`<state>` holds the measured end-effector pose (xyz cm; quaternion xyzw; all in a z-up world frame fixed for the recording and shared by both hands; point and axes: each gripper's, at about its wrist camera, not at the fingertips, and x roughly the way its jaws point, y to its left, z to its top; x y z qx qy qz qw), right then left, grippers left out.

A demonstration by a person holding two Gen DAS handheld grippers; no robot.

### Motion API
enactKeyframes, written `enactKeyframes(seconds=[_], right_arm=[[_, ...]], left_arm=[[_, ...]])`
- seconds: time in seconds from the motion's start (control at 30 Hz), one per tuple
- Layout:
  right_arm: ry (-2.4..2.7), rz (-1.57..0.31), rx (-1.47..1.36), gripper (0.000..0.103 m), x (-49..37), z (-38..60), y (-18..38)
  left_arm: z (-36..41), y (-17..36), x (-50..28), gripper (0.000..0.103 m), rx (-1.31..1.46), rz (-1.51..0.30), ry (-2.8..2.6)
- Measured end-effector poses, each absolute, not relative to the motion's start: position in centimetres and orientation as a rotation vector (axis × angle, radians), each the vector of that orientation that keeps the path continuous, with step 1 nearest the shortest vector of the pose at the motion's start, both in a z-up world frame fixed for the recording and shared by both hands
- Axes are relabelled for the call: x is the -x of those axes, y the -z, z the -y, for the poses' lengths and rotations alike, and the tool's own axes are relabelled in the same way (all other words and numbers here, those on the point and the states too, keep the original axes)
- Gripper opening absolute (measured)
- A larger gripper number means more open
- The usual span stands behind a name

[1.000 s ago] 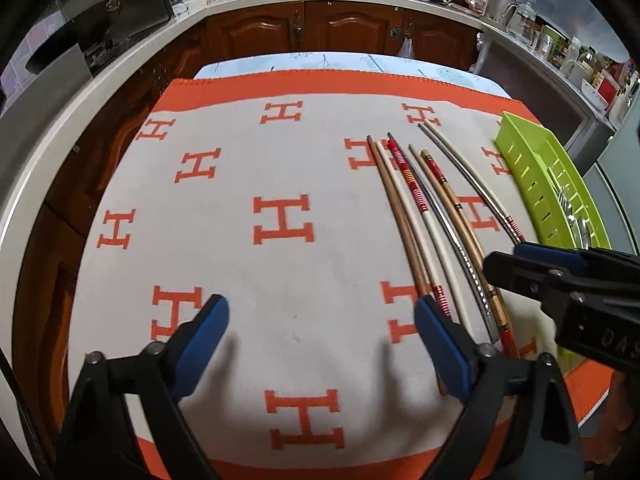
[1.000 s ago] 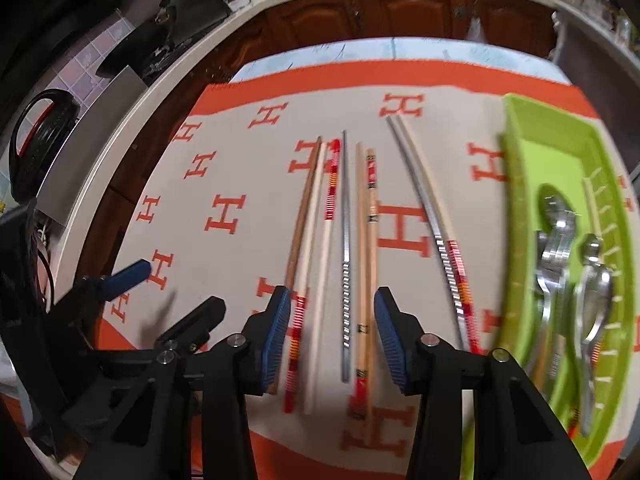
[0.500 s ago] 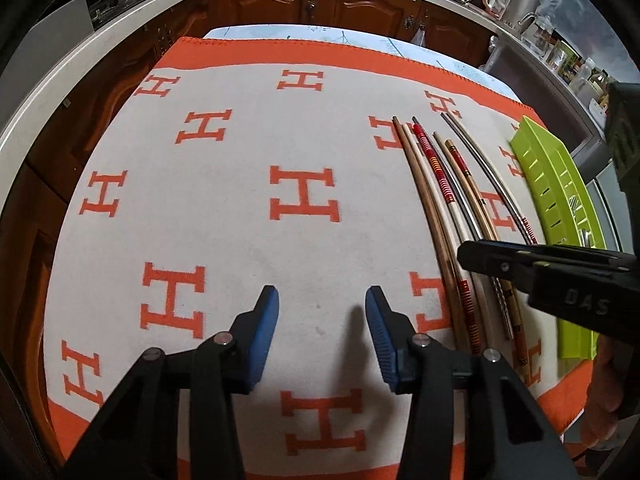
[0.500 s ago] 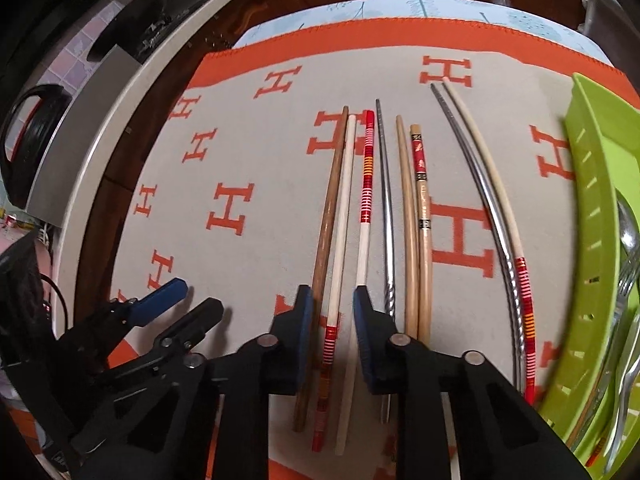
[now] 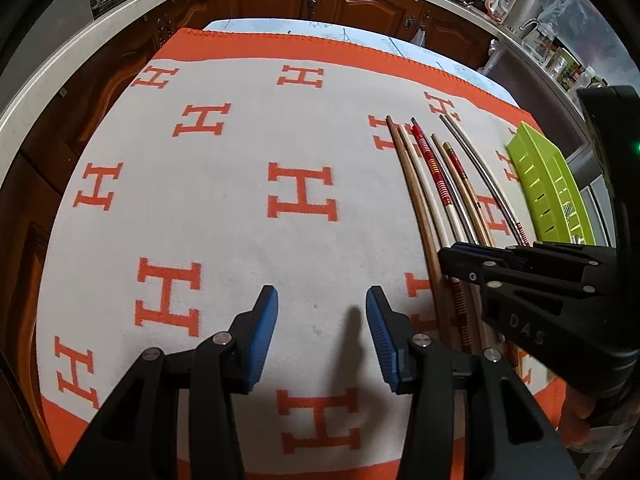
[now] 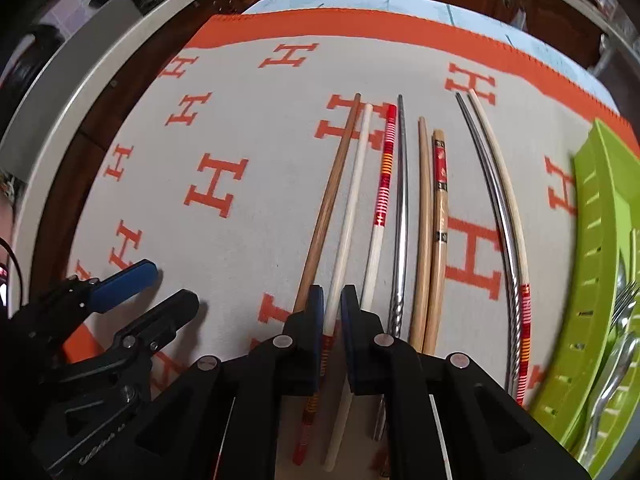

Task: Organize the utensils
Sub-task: 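Move both open grippers back over the row of chopsticks, then grasp a plain wooden chopstick with the left gripper while the right grasps a red-banded chopstick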

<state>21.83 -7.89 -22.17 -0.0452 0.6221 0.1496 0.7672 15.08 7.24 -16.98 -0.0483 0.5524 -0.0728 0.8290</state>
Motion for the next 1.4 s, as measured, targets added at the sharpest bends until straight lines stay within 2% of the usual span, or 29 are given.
enactKeyframes(seconds=[0.17, 0.47, 0.7, 0.8, 1.03, 1.07, 1.1, 1.13, 1.4], right_arm=[[-0.332, -1.337, 0.132, 0.008, -21.5, 7.7, 22.1], [-0.333, -1.341, -0.084, 0.005, -19.8, 11.5, 20.5], [-0.287, -1.271, -0.226, 0.005, -17.7, 17.2, 16.8], [-0.225, -1.242, -0.252, 0.005, -16.9, 20.4, 15.5], [-0.049, -1.195, -0.257, 0.005, -15.7, 27.9, 14.1], [-0.023, -1.194, -0.257, 0.005, -15.7, 29.0, 14.1], [-0.009, -1.195, -0.254, 0.005, -15.7, 29.8, 14.4], [0.009, -1.198, -0.25, 0.005, -15.8, 30.7, 14.5], [0.082, -1.217, -0.217, 0.005, -16.6, 34.8, 15.8]], left_arm=[[-7.2, 16.5, -15.5, 0.048, 0.113, -1.175, 0.159], [-5.0, 16.2, -17.3, 0.048, 0.146, -1.241, 0.259], [-2.1, 17.5, -19.4, 0.047, 0.169, -1.325, 0.289], [-1.2, 18.4, -20.2, 0.038, 0.171, -1.364, 0.258], [1.2, 18.4, -20.8, 0.037, 0.086, -1.346, 0.222], [1.4, 18.4, -20.8, 0.028, 0.067, -1.341, 0.211], [1.7, 18.4, -20.8, 0.012, 0.041, -1.336, 0.186], [1.7, 18.5, -20.8, 0.008, 0.044, -1.339, 0.178], [1.1, 18.3, -20.6, 0.004, 0.115, -1.335, 0.196]])
